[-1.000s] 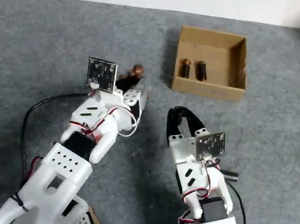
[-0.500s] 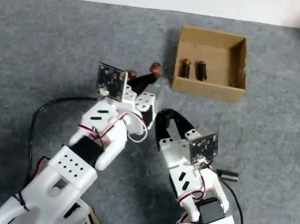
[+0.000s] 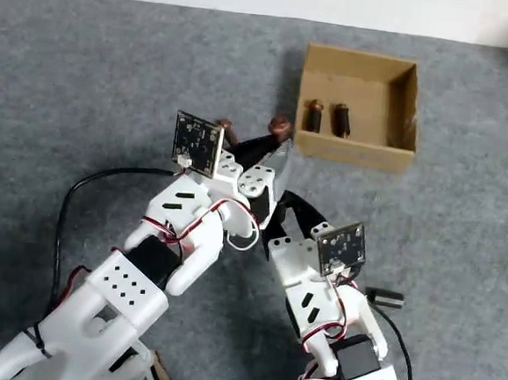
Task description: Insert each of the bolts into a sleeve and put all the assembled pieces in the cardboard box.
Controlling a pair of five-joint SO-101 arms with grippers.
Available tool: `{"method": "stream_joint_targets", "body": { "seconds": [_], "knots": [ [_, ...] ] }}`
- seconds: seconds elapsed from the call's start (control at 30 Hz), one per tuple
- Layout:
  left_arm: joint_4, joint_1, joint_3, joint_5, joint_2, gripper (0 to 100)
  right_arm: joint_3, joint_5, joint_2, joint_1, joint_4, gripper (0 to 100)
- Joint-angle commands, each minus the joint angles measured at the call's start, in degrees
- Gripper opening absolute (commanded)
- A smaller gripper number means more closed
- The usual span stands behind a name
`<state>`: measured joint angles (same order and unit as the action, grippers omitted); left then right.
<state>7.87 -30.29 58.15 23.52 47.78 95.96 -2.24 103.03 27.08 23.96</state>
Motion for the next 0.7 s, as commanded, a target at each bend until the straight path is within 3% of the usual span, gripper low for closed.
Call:
{"method": "stream_joint_targets", "body": {
  "seconds": [0.0, 0.27, 0.67],
  "knots": [
    [-1.41, -0.75, -0.66, 1.32, 2.68, 0, 8.40, 0.62, -0.04, 0.48, 0.04, 0.3],
    [6.77, -1.10, -4.35, 1.67, 2.68, 0, 8.31, 0.62, -0.04, 0.40, -0.04, 0.3],
    [7.74, -1.98, -4.53, 1.76, 9.01, 0, 8.31, 0.62, -0.04, 0.40, -0.04, 0.3]
  ]
}}
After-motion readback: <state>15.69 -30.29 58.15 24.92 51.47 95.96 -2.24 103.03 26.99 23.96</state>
